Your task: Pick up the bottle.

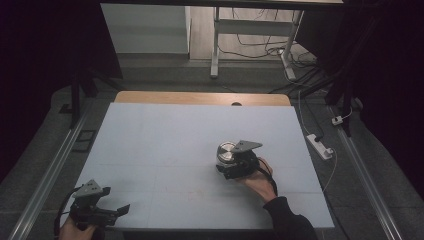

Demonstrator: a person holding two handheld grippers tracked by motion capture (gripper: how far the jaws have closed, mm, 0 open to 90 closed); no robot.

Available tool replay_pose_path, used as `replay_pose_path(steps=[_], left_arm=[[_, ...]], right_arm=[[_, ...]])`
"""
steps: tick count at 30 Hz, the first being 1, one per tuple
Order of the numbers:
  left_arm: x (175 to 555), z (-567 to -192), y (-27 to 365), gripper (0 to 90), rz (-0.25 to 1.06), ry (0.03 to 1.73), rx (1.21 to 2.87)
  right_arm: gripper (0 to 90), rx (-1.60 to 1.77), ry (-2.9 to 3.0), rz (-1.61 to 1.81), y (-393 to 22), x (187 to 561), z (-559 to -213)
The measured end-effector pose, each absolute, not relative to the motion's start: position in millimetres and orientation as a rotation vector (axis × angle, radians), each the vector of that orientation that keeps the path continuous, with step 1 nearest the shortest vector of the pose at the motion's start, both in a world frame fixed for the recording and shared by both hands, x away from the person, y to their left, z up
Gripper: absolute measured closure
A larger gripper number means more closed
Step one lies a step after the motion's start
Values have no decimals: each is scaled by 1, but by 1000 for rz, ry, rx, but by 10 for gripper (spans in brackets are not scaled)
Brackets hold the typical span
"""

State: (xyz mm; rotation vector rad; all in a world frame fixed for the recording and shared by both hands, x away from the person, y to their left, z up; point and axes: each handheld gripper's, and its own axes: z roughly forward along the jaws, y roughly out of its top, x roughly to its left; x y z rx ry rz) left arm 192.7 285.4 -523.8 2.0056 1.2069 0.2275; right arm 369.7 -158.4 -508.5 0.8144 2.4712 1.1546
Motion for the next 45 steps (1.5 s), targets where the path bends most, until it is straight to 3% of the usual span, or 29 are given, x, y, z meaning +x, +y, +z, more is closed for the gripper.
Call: replay_pose_path(steps=[15,45], left_arm=[[192,-524,286,0,217,1194,2000],[193,-524,285,0,203,1178,2002]], right_arm=[[146,796,2462,1179,-156,362,-498],[146,616,2586,1271,-113,320,-487]])
